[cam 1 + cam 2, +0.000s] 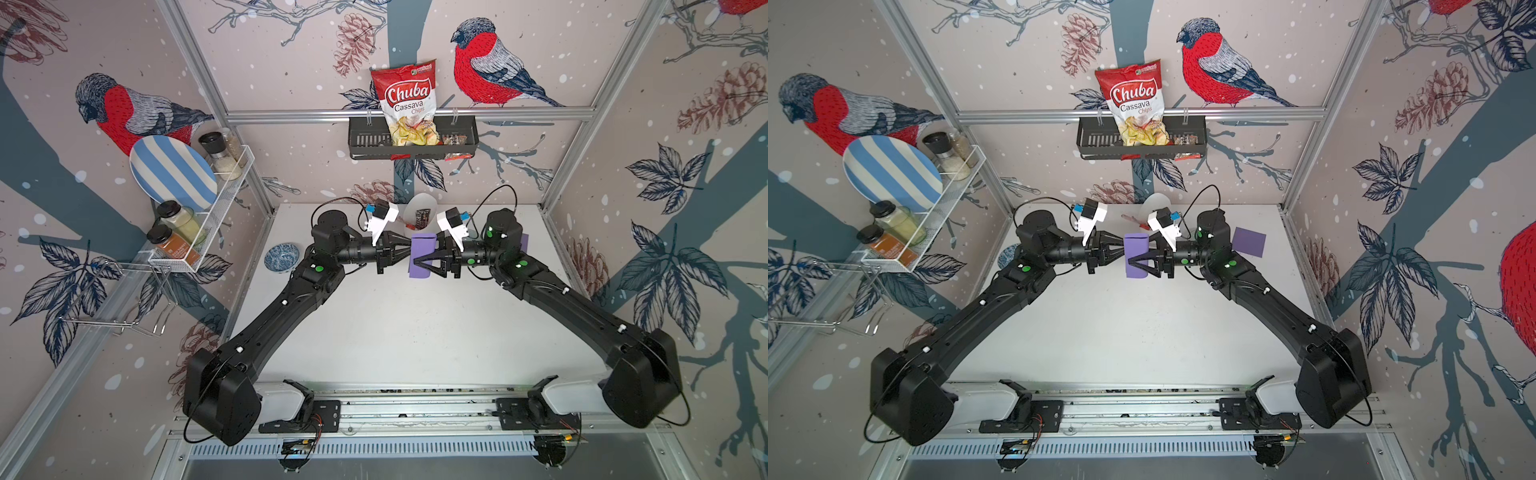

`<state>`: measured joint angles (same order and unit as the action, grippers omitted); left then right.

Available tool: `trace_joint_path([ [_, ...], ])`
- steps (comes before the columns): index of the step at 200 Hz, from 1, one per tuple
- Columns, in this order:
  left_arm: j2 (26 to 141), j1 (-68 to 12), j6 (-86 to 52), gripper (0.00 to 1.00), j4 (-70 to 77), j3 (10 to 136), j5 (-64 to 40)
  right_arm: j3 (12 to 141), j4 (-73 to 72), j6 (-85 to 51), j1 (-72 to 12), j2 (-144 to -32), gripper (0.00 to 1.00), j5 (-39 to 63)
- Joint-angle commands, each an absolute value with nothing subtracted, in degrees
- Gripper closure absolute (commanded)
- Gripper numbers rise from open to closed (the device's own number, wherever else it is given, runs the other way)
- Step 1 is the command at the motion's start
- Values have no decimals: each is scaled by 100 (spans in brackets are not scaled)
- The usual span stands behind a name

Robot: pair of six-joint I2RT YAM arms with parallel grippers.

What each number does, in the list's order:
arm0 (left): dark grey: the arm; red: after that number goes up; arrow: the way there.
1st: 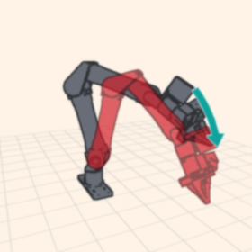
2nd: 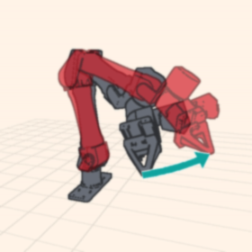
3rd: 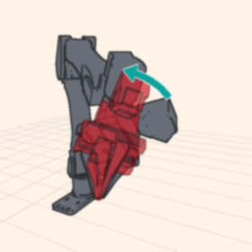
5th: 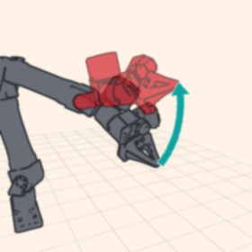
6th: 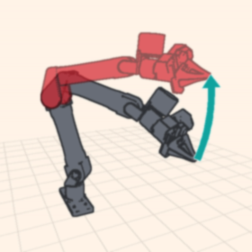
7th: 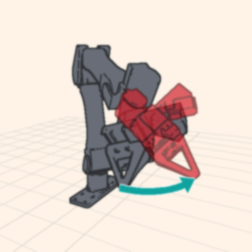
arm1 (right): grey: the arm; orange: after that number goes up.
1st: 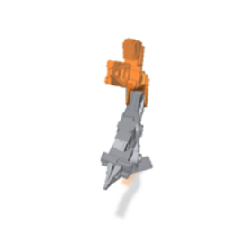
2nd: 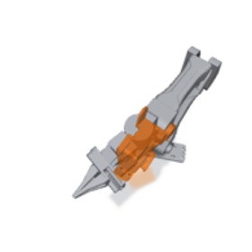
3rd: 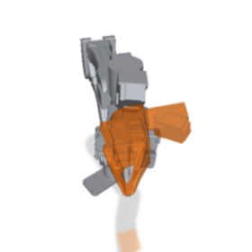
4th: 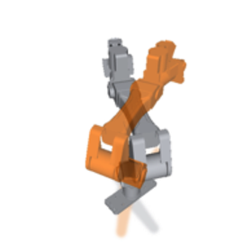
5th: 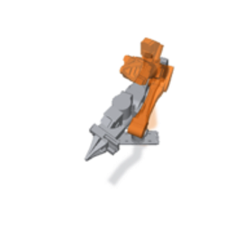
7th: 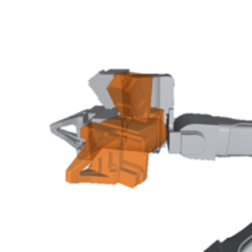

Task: Fold the square paper along the opposite sides
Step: Fold the paper.

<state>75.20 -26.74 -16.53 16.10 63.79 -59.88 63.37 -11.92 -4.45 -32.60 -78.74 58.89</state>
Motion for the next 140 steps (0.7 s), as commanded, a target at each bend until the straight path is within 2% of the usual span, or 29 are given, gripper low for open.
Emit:
trace_joint_path([
  [1, 7506, -2693, -1590, 100, 1705, 6406, -6012, 6397, -1332, -389, -3280, -7868, 46, 5941],
  [140, 7506, -2690, -1541, 100, 1675, 6398, -5977, 6354, -1354, -363, -3279, -7831, 52, 5918],
])
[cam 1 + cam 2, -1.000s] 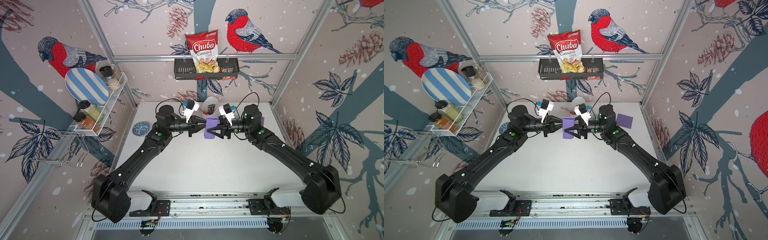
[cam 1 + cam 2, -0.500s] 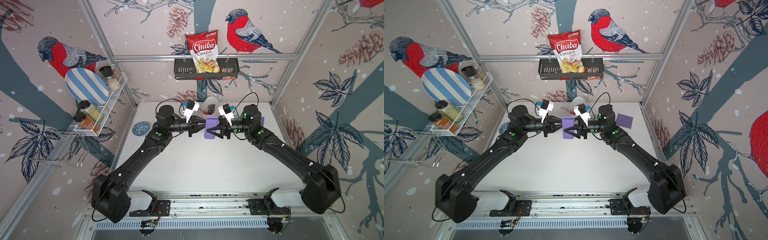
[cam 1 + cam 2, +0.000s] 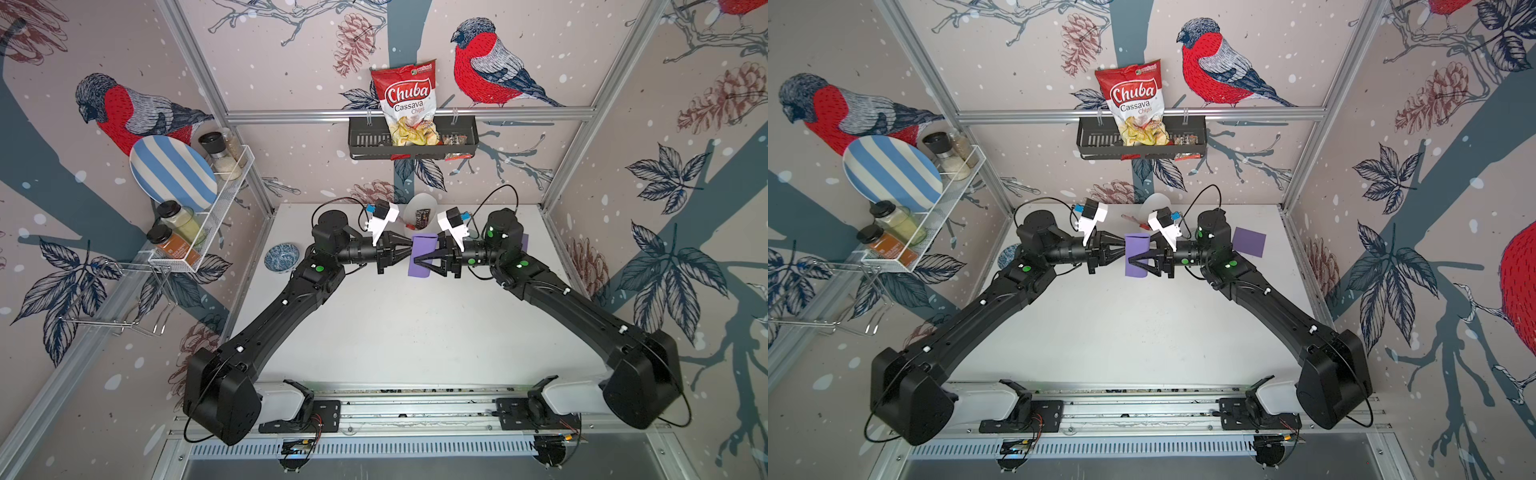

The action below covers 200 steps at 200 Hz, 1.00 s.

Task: Fold the square paper along the opposite sides
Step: Fold the paper.

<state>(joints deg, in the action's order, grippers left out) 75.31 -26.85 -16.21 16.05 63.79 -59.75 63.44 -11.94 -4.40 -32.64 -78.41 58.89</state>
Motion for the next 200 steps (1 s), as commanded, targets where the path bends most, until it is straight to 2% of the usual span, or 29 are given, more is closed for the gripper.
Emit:
trace_joint_path([
  [1, 7506, -2690, -1544, 100, 1672, 6398, -5977, 6354, -1349, -362, -3279, -7831, 52, 5921],
  [200, 7512, -2707, -1489, 100, 1596, 6398, -5951, 6372, -1107, -176, -3298, -7847, 55, 5809],
])
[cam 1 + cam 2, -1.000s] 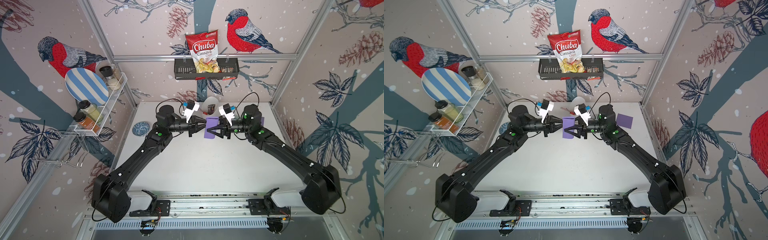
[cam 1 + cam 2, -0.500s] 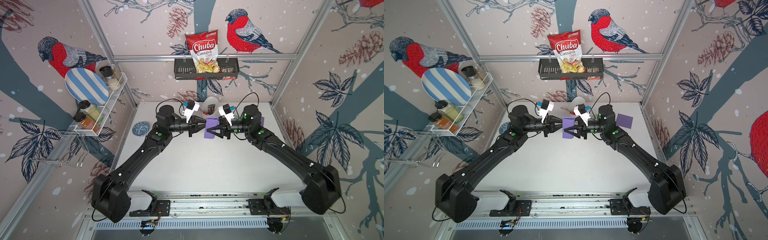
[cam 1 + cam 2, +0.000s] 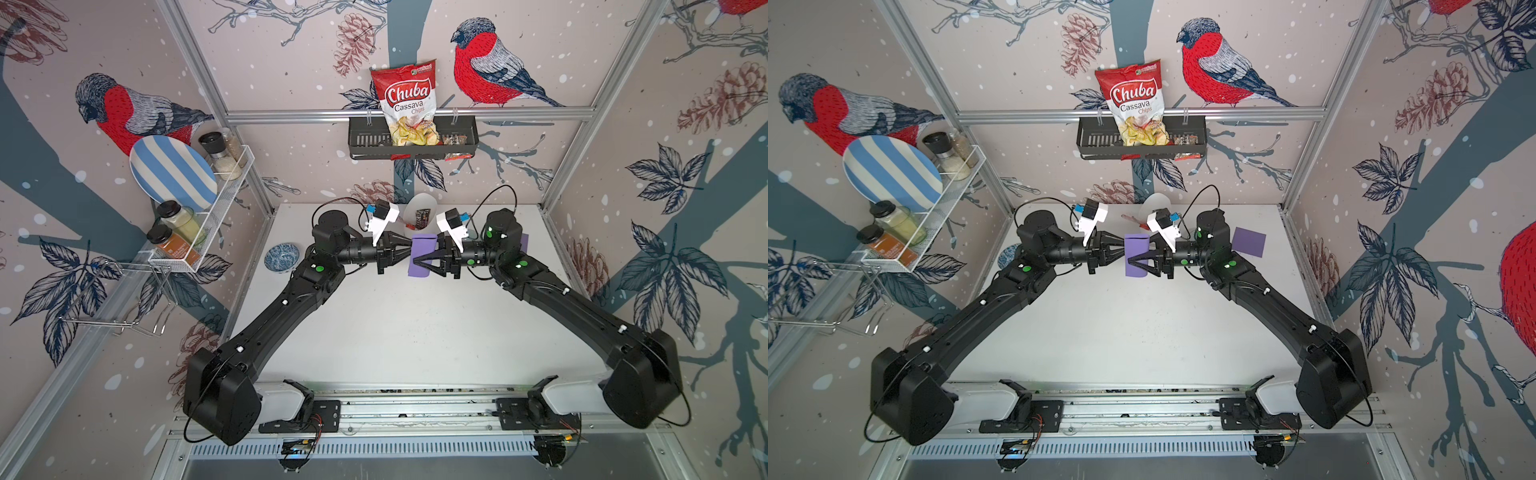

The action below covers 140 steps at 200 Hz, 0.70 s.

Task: Fold the square paper along the opposite sides
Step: Fold the paper.

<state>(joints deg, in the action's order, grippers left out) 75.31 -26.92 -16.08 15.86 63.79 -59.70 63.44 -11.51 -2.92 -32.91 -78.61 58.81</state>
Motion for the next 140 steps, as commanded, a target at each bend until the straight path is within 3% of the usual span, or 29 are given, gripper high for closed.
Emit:
trace_joint_path([
  [1, 7514, -2707, -1492, 100, 1593, 6403, -5951, 6372, -1107, -176, -3297, -7848, 55, 5809],
  [140, 7533, -2716, -1428, 100, 1516, 6423, -5934, 6381, -1063, -141, -3279, -7799, 57, 5768],
])
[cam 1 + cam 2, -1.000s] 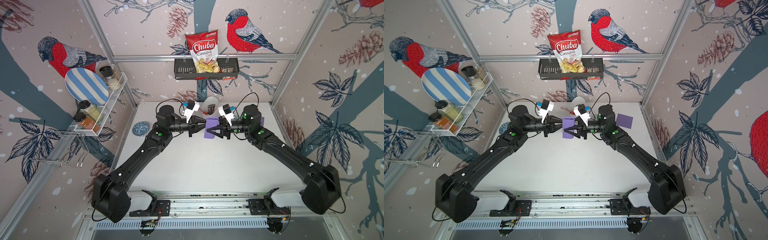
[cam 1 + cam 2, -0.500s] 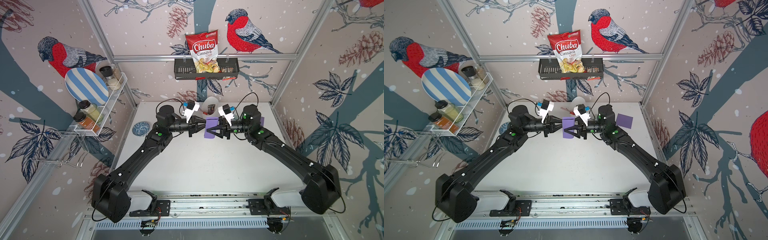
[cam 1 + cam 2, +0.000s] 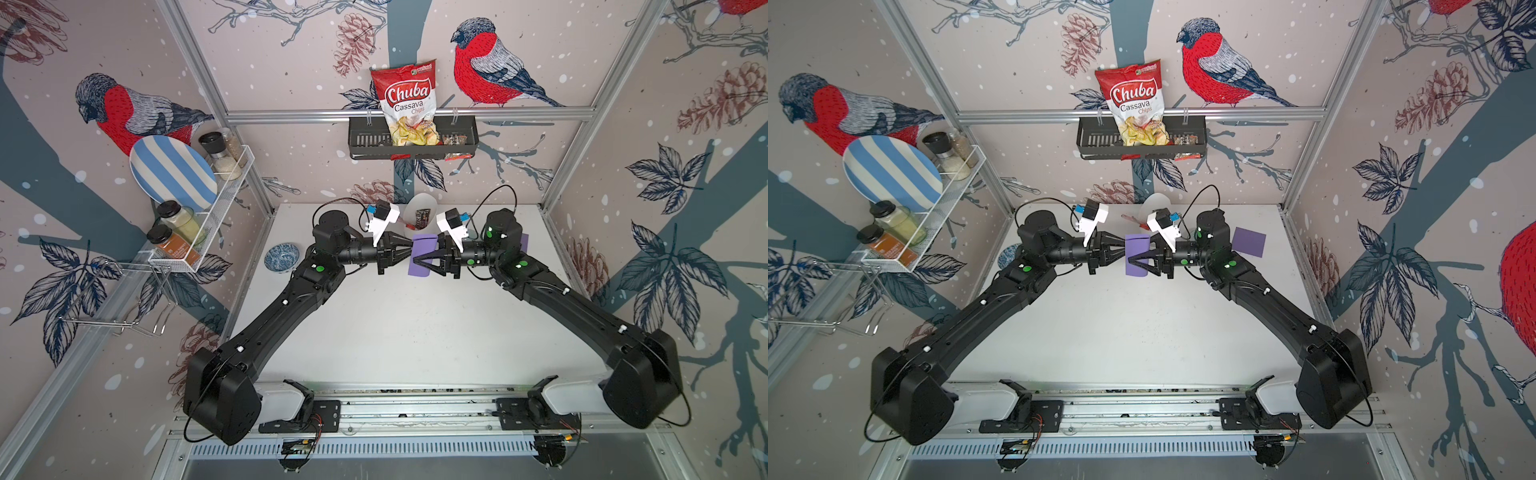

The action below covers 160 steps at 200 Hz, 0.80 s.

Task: Fold the square paper along the opposite sides
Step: Fold the paper.

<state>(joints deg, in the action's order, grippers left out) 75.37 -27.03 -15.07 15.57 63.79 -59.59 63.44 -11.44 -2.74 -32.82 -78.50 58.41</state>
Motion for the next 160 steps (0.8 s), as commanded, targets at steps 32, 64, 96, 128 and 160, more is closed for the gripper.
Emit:
trace_joint_path([
  [32, 7527, -2711, -1406, 100, 1502, 6421, -5920, 6381, -1002, -88, -3278, -7783, 56, 5755],
  [64, 7515, -2716, -1402, 100, 1485, 6426, -5906, 6372, -980, -79, -3281, -7796, 56, 5756],
  [96, 7497, -2715, -1395, 100, 1484, 6431, -5913, 6372, -954, -62, -3279, -7800, 56, 5756],
  [128, 7505, -2711, -1391, 100, 1483, 6432, -5906, 6372, -958, -66, -3281, -7804, 56, 5750],
  [160, 7506, -2720, -1394, 100, 1485, 6430, -5919, 6372, -982, -88, -3281, -7799, 56, 5739],
])
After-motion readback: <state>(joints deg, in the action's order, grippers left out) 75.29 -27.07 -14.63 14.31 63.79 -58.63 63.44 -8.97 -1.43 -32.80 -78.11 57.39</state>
